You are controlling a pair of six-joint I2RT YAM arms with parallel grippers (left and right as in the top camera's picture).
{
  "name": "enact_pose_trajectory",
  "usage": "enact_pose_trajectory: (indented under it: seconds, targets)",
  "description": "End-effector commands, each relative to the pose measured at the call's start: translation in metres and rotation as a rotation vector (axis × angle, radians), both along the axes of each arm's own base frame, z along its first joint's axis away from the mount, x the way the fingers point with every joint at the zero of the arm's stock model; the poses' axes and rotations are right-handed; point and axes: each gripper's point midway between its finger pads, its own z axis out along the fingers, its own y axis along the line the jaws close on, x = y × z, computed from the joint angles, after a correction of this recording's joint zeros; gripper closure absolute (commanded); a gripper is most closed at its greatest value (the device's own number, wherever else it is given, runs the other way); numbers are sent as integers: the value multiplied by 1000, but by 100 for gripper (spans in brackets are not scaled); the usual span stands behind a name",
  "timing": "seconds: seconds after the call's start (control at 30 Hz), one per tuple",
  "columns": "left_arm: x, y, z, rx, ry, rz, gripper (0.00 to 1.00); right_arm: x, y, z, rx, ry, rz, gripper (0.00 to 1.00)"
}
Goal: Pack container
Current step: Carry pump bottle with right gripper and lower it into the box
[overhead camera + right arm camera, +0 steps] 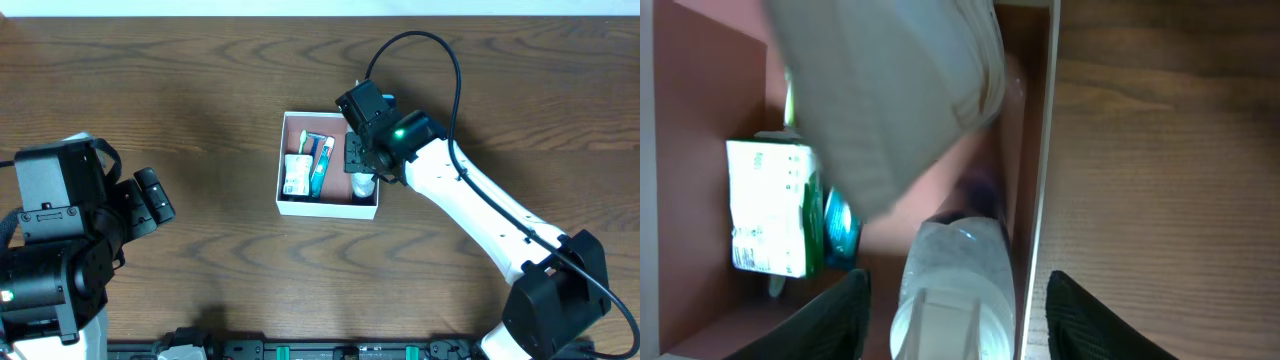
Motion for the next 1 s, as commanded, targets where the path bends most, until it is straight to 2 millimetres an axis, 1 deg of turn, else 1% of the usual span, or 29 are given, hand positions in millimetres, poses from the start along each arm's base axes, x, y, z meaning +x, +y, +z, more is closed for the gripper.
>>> enact_pose_trajectory:
  seconds: [0.0,0.07,0.1,0.2,0.23,0.27,0.33,0.37,0.47,0.53,0.57,0.6,0.63,0.7,0.8,0.87,0.97]
  targets:
    - [-1,4,4,14,-9,14,2,2,0,29,36,-70,-13,44]
    - [-1,4,4,14,-9,14,2,0,-1,45,60,-104,-14,41]
    - [-1,4,4,14,-9,14,2,-1,-3,57,77,-129,-15,39]
    - [-1,4,4,14,-9,14,2,-7,-13,102,125,-231,7,27]
    - [-1,4,4,14,-9,14,2,-10,-21,121,138,-280,18,23]
    - [-1,4,4,14,-9,14,2,-12,-29,136,144,-320,26,20]
    - [-1,4,4,14,-9,14,2,-18,-52,169,148,-414,35,14]
    - [-1,4,4,14,-9,14,2,-20,-64,182,143,-455,33,12]
    - [-1,4,4,14,-9,14,2,-29,-114,222,100,-591,-24,4]
    - [-1,4,4,14,-9,14,2,-36,-150,242,55,-661,-86,1]
    - [-1,4,4,14,-9,14,2,-39,-163,248,37,-685,-116,1]
    - [-1,4,4,14,-9,14,2,-44,-182,257,23,-716,-170,1]
    - [-1,4,4,14,-9,14,2,-48,-194,262,17,-733,-207,1]
    - [-1,4,4,14,-9,14,2,-53,-203,268,26,-754,-235,1]
    - [-1,4,4,14,-9,14,2,-62,-206,273,36,-771,-242,1]
    - [-1,4,4,14,-9,14,2,-67,-203,270,47,-752,-226,1]
    - [-1,4,4,14,-9,14,2,-74,-192,259,89,-695,-174,1]
